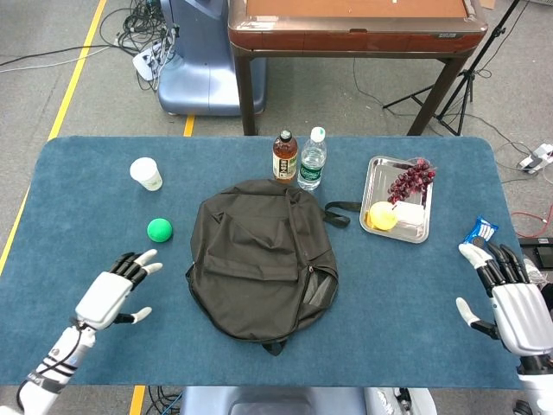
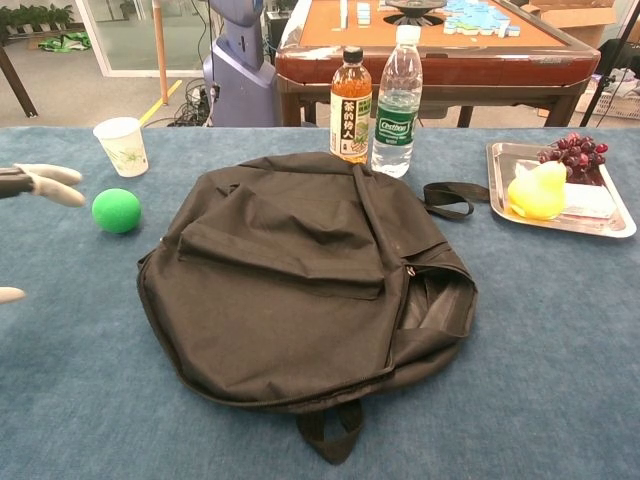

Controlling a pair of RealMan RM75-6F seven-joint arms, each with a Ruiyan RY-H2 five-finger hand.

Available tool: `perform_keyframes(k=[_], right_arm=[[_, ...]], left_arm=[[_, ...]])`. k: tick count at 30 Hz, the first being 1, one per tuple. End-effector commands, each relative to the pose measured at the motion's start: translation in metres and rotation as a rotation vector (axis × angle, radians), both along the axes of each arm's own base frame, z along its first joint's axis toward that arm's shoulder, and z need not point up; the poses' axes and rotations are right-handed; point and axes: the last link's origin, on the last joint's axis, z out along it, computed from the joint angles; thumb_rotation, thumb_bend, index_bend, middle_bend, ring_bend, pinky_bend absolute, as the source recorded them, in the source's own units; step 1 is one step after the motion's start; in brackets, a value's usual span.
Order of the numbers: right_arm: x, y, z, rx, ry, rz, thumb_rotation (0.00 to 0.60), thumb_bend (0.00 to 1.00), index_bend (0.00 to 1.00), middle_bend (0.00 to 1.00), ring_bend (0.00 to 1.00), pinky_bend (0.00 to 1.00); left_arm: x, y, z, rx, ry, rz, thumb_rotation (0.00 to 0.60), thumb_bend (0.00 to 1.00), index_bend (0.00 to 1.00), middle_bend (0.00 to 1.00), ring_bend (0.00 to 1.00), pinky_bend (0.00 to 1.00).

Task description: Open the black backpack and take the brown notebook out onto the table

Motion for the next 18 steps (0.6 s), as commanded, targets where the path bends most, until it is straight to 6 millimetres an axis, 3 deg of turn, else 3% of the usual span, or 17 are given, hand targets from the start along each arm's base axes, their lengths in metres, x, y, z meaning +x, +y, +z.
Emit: perform_keyframes(k=[1, 5, 18], right_arm=[[0.000, 0.001, 0.000, 0.000, -0.001, -0.002, 0.600, 0.34, 0.13, 0.15, 0.00, 0.03], [-0.001, 0.001, 0.001, -0.004, 0.001, -0.006, 0.600, 0.34, 0.13, 0.15, 0.00, 0.03], [-0.006, 0.009, 0.004, -0.016, 0.001, -0.036, 0.600, 0.34, 0.13, 0.15, 0.00, 0.03]], left_arm=[[0.008, 0.010, -0.017, -0.027, 0.000, -0.064, 0.600, 0.17, 0.15, 0.07, 0.10, 0.06], [0.013, 0.020, -0.030, -0.030, 0.029, -0.119, 0.600, 0.17, 0.09, 0.06, 0.09, 0.06], [0.026, 0.043, -0.064, -0.055, 0.047, -0.165, 0.600, 0.17, 0.09, 0.05, 0.08, 0.06]])
